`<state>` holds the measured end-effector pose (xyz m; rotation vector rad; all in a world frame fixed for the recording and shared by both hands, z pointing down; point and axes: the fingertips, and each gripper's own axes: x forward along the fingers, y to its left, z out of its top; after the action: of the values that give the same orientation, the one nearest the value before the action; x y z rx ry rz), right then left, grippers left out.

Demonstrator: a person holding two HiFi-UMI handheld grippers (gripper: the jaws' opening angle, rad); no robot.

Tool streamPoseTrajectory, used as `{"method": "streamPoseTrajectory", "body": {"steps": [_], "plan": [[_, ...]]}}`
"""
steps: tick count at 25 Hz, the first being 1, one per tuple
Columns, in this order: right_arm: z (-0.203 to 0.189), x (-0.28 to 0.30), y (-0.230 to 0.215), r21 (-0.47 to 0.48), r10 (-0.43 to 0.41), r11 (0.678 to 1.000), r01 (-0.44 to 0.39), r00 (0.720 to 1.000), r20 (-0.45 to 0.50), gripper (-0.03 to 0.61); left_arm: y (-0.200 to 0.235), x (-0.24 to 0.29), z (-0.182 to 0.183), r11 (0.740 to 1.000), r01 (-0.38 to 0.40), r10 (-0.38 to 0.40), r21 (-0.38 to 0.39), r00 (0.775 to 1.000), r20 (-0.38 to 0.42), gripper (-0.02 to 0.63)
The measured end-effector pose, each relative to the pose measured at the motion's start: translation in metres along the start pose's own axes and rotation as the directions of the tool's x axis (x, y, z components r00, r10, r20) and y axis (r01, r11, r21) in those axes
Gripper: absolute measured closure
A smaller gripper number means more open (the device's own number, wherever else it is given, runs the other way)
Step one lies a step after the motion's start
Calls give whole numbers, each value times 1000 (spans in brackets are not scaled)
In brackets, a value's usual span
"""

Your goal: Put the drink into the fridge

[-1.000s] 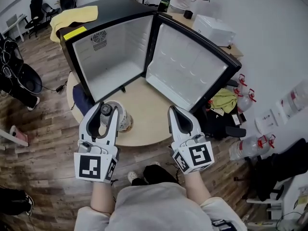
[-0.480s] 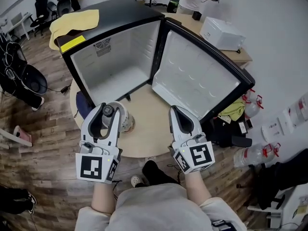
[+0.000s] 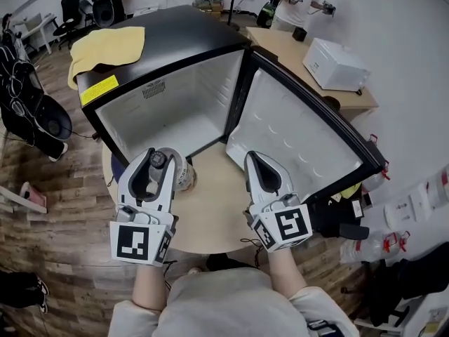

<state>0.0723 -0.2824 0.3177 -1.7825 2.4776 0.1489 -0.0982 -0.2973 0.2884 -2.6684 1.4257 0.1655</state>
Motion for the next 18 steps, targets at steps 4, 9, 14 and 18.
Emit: {"method": "streamPoseTrajectory", "body": {"steps": [4,9,14,18], "plan": [[-2,27,-13,9,35,999,-35,999,6,568,7,23,-2,1000,-29,29,5,1000,-5,457],[-6,54,-23,18,69,997,-69,998,-1,568,14,45,-13,999,-53,53,2,998,-38,457],[-22,74,-30,45,101,994,-100,995,-24,568,21,64,-31,996,-82,83,22,994,-72,457],[-38,86,-33,72,124,990,-120,991,-51,568,26,82,-53,994,-101,105,37,989,-108,457]]}}
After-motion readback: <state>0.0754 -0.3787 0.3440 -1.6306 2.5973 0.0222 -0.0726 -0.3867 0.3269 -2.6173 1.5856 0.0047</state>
